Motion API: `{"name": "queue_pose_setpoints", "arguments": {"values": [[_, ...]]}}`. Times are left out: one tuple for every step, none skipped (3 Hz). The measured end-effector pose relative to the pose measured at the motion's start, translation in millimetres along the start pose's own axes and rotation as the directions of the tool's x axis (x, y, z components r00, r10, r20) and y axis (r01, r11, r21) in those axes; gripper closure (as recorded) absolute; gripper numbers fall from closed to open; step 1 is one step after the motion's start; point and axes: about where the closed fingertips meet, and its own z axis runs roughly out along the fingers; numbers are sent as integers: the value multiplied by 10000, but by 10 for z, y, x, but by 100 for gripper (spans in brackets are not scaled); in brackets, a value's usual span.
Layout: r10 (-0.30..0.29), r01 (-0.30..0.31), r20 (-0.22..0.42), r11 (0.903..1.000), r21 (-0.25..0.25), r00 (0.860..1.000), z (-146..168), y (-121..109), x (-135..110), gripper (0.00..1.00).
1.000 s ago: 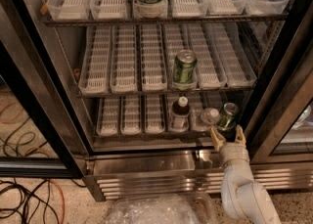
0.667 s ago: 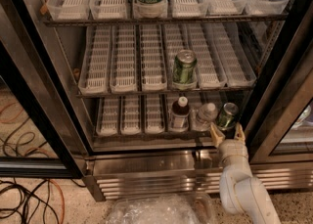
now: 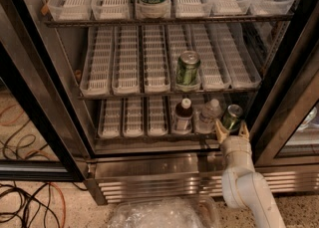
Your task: Pick green can from bottom shelf of fridge
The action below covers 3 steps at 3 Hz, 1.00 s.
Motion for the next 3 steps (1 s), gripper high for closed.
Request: {"name": "queue_pose_setpoints", "arguments": {"values": [[62, -61, -10, 9999, 120, 10000, 99, -19, -24, 36], [118, -118, -27, 9997, 208, 9999, 201, -35, -48, 36], [218, -214, -102, 9991, 372, 9997, 399, -53, -29, 35]]}}
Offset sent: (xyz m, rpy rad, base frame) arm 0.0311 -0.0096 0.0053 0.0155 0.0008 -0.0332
